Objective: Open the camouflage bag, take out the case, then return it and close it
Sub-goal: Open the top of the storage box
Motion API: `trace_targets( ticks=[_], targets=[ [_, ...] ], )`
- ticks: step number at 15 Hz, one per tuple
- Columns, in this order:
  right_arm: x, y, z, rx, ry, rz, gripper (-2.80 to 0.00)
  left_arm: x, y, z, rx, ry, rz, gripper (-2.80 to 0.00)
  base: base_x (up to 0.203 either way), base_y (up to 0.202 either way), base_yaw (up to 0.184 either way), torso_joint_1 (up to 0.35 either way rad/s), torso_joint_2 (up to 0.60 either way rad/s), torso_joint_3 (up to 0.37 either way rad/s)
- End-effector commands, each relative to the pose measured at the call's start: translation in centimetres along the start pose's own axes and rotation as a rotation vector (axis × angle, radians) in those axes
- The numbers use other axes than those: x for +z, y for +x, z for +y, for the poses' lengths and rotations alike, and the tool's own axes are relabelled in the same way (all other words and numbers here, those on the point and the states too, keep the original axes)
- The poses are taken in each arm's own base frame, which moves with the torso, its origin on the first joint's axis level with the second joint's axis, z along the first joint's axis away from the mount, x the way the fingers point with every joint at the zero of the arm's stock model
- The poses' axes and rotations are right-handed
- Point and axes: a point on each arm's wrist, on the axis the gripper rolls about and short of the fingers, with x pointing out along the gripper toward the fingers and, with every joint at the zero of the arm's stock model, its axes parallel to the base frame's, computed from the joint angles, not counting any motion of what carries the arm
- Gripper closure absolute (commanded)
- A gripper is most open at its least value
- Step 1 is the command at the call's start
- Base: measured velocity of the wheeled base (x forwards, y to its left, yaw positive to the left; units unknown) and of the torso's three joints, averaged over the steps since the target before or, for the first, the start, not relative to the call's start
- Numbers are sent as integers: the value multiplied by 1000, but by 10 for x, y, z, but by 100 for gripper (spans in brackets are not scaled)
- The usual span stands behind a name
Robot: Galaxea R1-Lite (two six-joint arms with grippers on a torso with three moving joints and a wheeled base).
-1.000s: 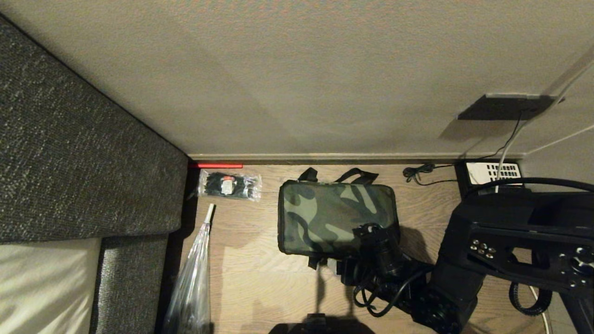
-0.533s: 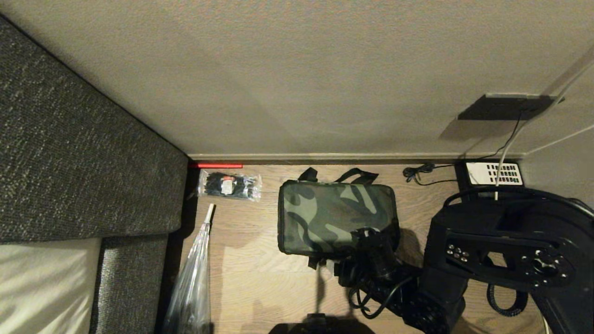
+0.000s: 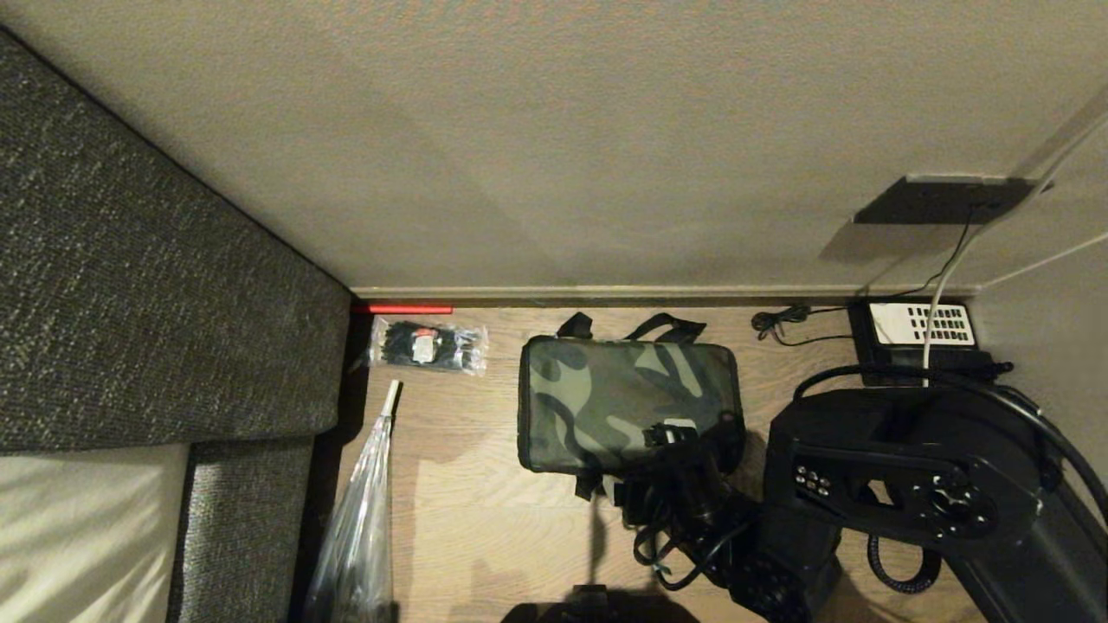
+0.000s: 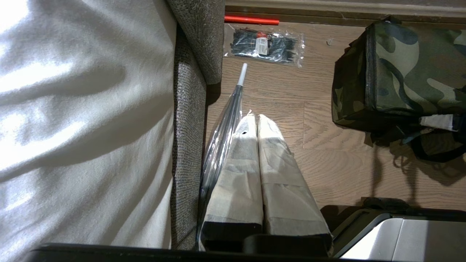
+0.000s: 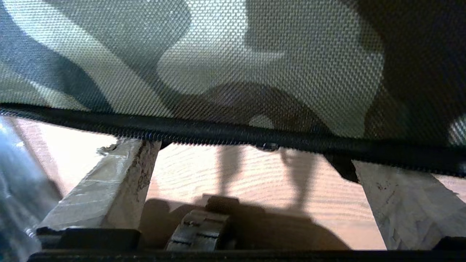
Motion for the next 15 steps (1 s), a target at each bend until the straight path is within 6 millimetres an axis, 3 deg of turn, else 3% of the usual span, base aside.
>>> trace_targets(
  ticks=[1, 15],
  targets=[
    [-5, 4, -1, 3, -3, -23, 0, -1, 0, 0, 1, -1, 1, 0, 0, 0, 0, 0, 0, 0],
    [0, -17, -7, -3, -80, -14, 0, 0, 0, 0, 1, -1, 0, 0, 0, 0, 0, 0, 0, 0]
  ],
)
